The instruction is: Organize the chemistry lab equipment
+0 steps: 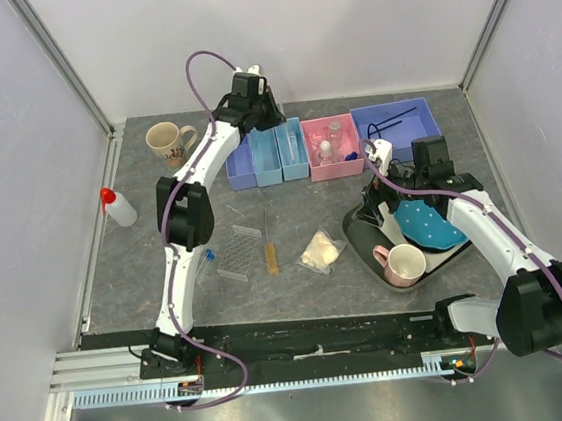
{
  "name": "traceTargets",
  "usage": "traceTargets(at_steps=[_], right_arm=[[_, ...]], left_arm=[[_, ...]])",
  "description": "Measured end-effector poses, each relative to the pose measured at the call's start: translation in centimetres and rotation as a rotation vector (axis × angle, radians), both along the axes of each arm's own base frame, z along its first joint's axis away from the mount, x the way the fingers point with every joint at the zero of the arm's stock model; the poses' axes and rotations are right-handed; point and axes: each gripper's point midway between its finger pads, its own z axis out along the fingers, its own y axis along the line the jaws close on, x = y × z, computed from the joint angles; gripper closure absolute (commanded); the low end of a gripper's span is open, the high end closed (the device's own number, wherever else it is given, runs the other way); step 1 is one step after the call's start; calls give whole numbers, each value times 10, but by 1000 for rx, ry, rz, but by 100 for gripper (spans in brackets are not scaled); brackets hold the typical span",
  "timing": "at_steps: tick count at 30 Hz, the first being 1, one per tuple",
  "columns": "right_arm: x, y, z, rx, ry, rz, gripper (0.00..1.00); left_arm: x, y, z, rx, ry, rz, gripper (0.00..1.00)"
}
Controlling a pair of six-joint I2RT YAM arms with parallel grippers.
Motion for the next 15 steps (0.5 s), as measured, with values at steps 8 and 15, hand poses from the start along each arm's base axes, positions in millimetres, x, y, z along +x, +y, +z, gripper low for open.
traceTargets(at_steps=[8, 15], right_arm=[[0, 0, 0, 0, 0, 0, 2], [0, 0, 0, 0, 0, 0, 2]], left_arm=[[-3, 2, -18, 29, 21, -18, 91], [-7, 3, -39, 47, 58, -22, 85]])
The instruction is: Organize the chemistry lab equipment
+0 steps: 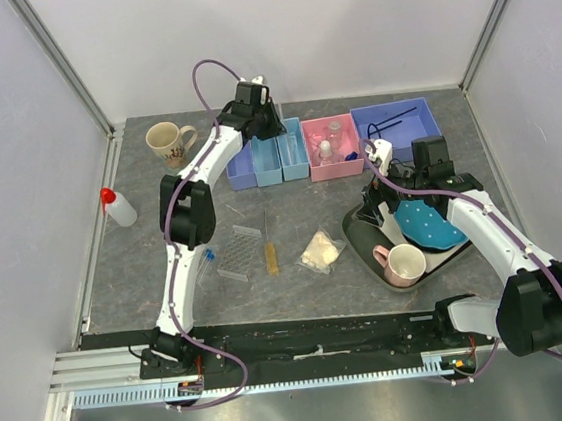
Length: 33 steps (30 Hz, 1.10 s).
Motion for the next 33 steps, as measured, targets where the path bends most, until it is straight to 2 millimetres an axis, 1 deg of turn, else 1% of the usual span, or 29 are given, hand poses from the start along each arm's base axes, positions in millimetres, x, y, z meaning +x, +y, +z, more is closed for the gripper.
traceTargets(at_steps=[2, 3, 4, 5, 8, 11, 18, 21, 22, 23, 25, 26, 28, 29, 30, 31, 32, 33], right_arm=[[0, 0, 0, 0, 0, 0, 2], [0, 0, 0, 0, 0, 0, 2], [0, 0, 0, 0, 0, 0, 2], [0, 0, 0, 0, 0, 0, 2], [0, 0, 0, 0, 0, 0, 2], [0, 0, 0, 0, 0, 0, 2], [0, 0, 0, -3, -3, 0, 2], [1, -1, 0, -7, -6, 0, 2], [1, -1, 0, -8, -10, 2, 2], [1, -1, 0, -9, -10, 2, 2], [1, -2, 0, -14, -17, 4, 2], [1, -2, 0, -16, -23, 5, 2], [2, -3, 3, -20, -40, 7, 2], [1, -3, 4, -21, -48, 6, 2], [0, -4, 6, -21, -55, 6, 2], [0, -5, 7, -21, -62, 5, 2], [-1, -6, 7, -22, -68, 5, 2], [-1, -6, 8, -22, -72, 4, 2]], left_arm=[[-1, 0, -5, 2, 9, -3, 82], [-1, -1, -7, 2, 13, -6, 79], [-2, -1, -8, 2, 14, -7, 77], [-2, -1, -9, 2, 17, -10, 73], [-4, -3, -9, -5, 21, -22, 68], [-5, -4, -9, -8, 23, -29, 65], [-9, -3, -11, -4, 36, -38, 64], [-20, 2, -8, 14, 45, -50, 58], [-25, 4, -3, 19, 40, -55, 54], [-31, 7, 6, 20, 33, -64, 47], [-46, 11, 25, 14, 3, -84, 41], [-58, 16, 42, 6, -21, -95, 37], [-83, 25, 83, -16, -96, -117, 35], [-95, 31, 107, -32, -150, -123, 33], [-107, 35, 125, -45, -190, -129, 32], [-121, 42, 148, -61, -242, -136, 29], [-135, 49, 169, -79, -298, -142, 16], [-149, 57, 190, -99, -352, -146, 9]])
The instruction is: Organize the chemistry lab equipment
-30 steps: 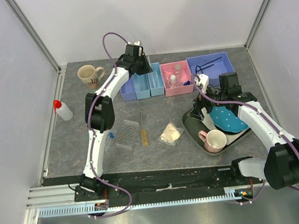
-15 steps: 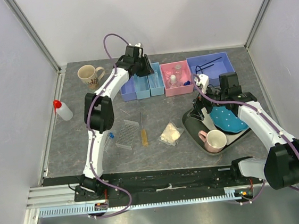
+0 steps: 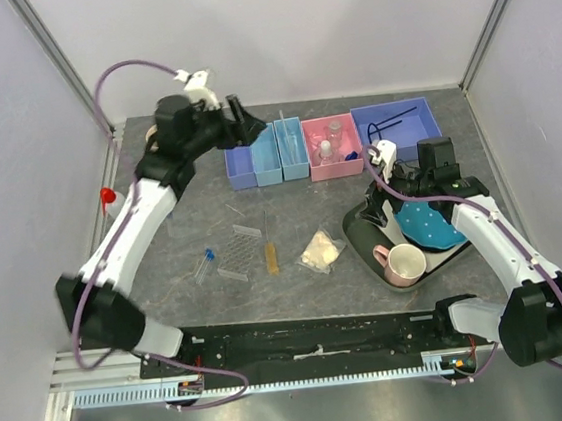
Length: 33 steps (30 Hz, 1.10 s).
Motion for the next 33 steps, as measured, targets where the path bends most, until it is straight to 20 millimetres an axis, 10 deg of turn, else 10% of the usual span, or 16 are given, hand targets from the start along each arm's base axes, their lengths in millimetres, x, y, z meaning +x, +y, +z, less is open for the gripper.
traceTargets(at_steps=[4, 9, 24, 33], right_arm=[[0, -1, 0, 1, -4, 1, 2], [0, -2, -1, 4, -1, -1, 2], [4, -6, -17, 4, 56, -11, 2], [4, -7, -19, 4, 60, -11, 2]], left_arm=[[-43, 47, 42, -59, -132, 46, 0], [-88, 92, 25, -93, -135, 113, 1], [-218, 35, -118, -171, 348, -63, 4], [-231, 2, -206, 213, 609, 92, 15]])
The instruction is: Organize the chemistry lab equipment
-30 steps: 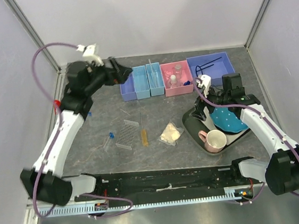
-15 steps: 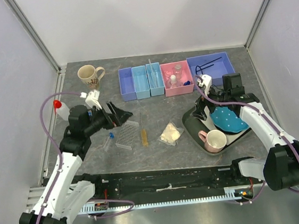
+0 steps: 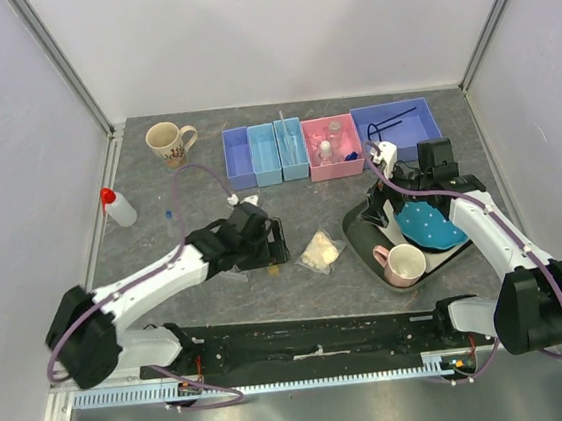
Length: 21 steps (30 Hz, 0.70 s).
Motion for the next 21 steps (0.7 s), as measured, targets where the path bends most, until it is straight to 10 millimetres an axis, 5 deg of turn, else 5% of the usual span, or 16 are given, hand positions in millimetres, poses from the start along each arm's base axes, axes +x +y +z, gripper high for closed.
traceTargets(at_steps=[9, 21], right_arm=[[0, 0, 0, 0, 0, 0, 2], [0, 0, 0, 0, -1, 0, 2]], left_arm=[[23, -6, -56, 278, 97, 72, 35], [43, -6, -74, 401, 100, 101, 54]])
